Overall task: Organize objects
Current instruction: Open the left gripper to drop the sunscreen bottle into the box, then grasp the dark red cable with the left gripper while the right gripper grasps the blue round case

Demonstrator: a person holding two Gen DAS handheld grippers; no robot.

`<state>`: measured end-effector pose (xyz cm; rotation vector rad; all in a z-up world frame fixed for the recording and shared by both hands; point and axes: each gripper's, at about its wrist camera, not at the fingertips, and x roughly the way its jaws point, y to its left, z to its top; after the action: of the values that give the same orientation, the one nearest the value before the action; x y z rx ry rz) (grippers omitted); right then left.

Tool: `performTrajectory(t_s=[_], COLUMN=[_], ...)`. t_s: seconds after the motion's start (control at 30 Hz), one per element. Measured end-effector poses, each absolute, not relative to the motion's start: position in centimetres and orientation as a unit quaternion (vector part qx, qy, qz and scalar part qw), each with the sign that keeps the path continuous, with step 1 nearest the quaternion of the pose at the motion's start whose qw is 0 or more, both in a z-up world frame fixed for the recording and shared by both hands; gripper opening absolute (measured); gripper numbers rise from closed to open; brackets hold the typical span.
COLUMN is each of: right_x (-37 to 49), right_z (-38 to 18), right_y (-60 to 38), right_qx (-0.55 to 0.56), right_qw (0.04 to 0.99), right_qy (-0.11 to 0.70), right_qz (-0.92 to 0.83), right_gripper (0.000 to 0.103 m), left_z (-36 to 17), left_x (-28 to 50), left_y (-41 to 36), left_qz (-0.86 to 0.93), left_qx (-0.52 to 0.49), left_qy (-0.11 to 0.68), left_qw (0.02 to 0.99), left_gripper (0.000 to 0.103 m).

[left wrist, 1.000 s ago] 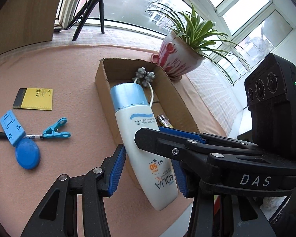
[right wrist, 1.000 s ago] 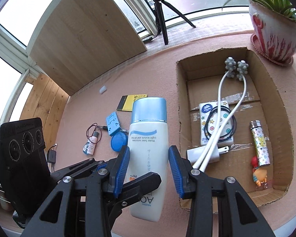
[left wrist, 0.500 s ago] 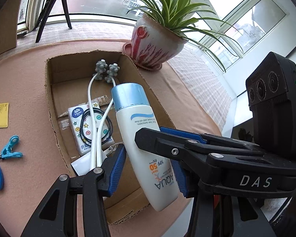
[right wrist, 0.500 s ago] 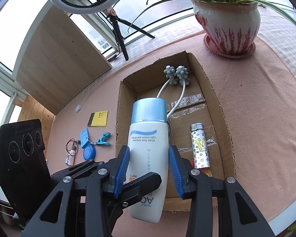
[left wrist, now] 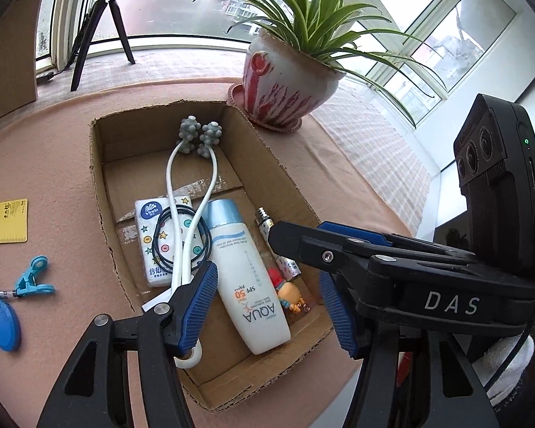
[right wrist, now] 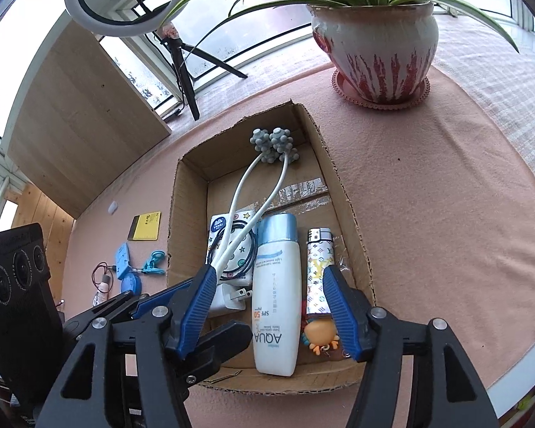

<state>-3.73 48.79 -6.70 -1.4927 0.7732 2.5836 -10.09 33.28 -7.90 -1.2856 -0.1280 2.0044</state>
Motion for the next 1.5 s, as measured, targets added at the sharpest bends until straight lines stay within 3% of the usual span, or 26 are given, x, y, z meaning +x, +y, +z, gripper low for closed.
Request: performTrajectory(t_s=[0.33,0.83,1.17,1.5], right_x=[-3.8,-5.3,-6.9,-9.3], right_z=[-5.1,-3.4,-4.5,-7.1], right_y=[46.0,38.4,32.9,27.8], right_qx=[-0.471,-0.456,-0.493,-0.538], right_qw=[0.014,-0.016,-0.058,-0.082], right_qy=[0.226,0.188,0.178,0.155], right_qz=[0.852,0.87,0.85,0.824], right_gripper=[0.059,0.059,0.058,0.058], left_z=[-6.5,-6.6,-7.6,-10.0], left_x=[-9.4,-10.1,-11.8,-15.2], left_y=[28.5,12.4,3.4,-1.0], left_qz=[0.794,0.825,0.834,0.826], left_qx=[-0.491,-0.496,-0.51,-0.537], left_qy=[-0.07,-0.126,-0.113,-0.093], left_qw=[0.352,0.241,0.178,0.145], left_gripper=[0.063,0.063,0.063,0.063])
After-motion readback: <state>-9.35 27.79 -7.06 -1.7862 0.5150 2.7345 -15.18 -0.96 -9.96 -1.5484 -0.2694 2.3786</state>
